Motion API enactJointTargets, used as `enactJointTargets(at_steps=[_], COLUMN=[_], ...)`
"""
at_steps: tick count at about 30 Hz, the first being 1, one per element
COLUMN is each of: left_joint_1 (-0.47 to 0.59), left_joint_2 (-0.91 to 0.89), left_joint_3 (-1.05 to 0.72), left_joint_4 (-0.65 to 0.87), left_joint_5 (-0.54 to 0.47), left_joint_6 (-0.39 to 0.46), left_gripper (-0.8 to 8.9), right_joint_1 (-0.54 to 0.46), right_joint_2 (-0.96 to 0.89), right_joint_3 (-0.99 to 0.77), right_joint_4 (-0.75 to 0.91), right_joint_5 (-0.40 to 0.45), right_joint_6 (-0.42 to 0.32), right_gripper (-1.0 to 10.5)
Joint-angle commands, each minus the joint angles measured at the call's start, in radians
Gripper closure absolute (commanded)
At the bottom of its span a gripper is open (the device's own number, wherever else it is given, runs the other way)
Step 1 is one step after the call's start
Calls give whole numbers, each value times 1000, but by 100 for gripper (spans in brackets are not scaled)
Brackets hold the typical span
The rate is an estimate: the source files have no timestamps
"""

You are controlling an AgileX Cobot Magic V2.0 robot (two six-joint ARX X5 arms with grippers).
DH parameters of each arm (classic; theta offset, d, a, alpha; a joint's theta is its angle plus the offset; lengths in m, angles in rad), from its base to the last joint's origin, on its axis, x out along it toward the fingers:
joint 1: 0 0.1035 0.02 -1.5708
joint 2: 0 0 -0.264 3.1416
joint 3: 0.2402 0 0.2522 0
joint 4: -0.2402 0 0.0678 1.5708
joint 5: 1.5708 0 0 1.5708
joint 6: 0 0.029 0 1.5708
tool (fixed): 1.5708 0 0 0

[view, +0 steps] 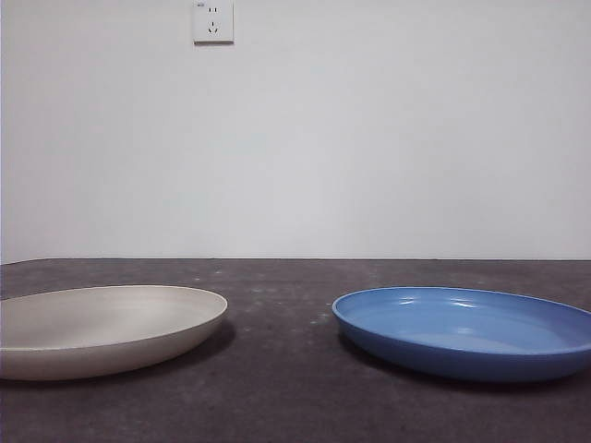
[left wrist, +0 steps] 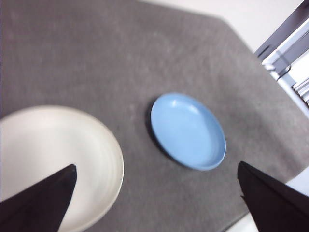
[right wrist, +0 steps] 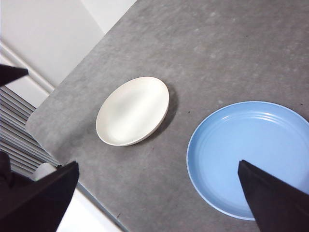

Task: Pick up the white plate, put it on the blue plate, put it on desk

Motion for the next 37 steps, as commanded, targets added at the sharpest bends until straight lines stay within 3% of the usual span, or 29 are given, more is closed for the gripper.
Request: enactJointTargets(at_steps=[1,12,17,21,37], left_joint_1=[12,199,300,356,401], left_joint_2=[43,373,534,649,1021], left_joint_3=[19,101,118,118,118], left_joint_4=[-22,-119,-107,-84,66], left_joint_5=[4,10,134,136,136], left_joint_6=[-31,11,55,79,127], left_gripper=[276,277,277,282,282], right_joint_1=[4,4,4,4,4], right_joint_2=[5,5,5,5,5], right_joint_3=[15,15,15,15,15], right_joint_4=[10,11,10,10,10], right_joint_5=[21,18,17,14,14], right_joint_6=[-11,-11,-10,-10,-10], right_gripper=[398,398,398,398,398])
